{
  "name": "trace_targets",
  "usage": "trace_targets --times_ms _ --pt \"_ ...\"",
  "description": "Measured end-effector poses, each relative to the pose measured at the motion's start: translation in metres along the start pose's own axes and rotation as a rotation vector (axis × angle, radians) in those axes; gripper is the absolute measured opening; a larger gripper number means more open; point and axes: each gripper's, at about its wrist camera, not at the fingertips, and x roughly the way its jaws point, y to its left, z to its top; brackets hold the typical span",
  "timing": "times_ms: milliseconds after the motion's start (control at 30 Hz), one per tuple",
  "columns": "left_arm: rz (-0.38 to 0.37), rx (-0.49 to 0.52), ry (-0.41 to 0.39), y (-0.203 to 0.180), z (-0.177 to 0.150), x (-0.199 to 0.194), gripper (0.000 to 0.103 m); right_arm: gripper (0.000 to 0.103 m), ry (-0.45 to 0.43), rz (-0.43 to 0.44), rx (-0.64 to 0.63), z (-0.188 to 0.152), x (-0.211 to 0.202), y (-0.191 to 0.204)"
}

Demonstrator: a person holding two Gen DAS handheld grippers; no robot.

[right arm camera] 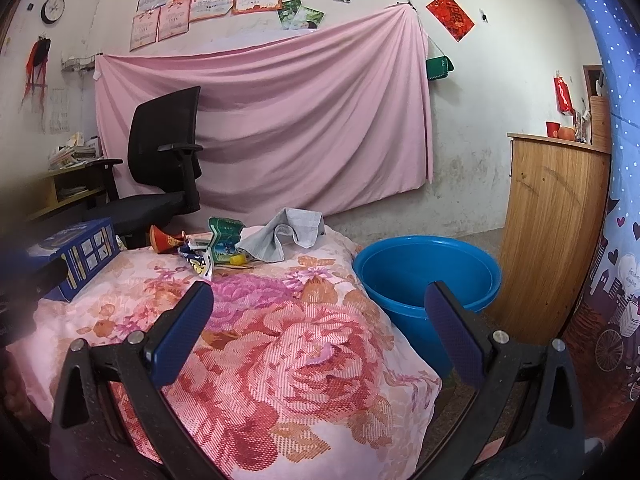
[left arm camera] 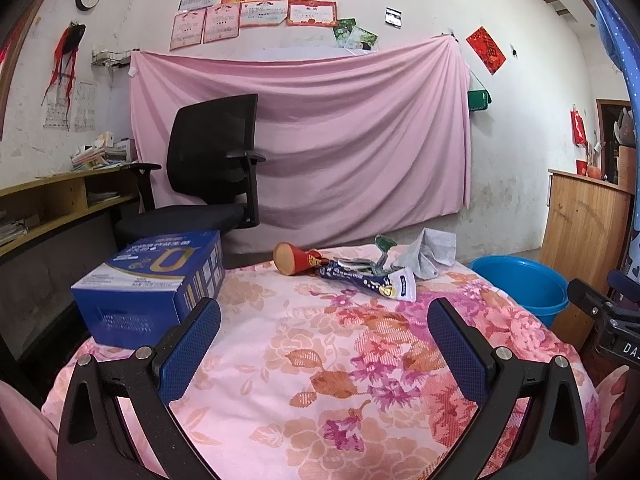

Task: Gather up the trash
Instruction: 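Reach the left tool to the blue wrapper while the right tool reaches the grey mask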

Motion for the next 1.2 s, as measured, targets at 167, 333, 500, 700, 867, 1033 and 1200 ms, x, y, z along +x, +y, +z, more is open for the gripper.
trace_targets --times_ms 167,333,500,700,867,1033,1200 --pt "-0.001 -0.015 -0.01 0.002 0.011 0.004 0.101 0.103 -0.021 0.009 0.004 0.014 0.0 -0.002" --pt "-0.022 -0.032 -0.002 0.004 0.035 0.015 0.101 0.103 -0.079 0.026 -0.036 0.048 0.004 -0.006" --pt "-0.039 0.006 -0.038 0.003 0.071 0.034 0.101 0.103 -0.157 0.043 -0.075 0.083 0.015 -0.006" --pt "-0.036 0.043 -0.04 0.0 0.09 0.077 0.101 0.103 -0.185 0.049 -0.103 0.104 0.044 0.002" --pt "-0.005 0.073 -0.026 0.001 0.089 0.118 0.101 0.103 -0.147 0.058 -0.112 0.106 0.078 0.007" --pt "0.031 -0.004 0.07 0.014 0.078 0.156 0.101 0.103 -0.003 0.064 -0.093 0.108 0.129 0.01" --pt "0.004 -0.009 0.224 0.015 0.067 0.195 0.101 0.103 0.126 0.089 -0.092 0.105 0.171 0.015"
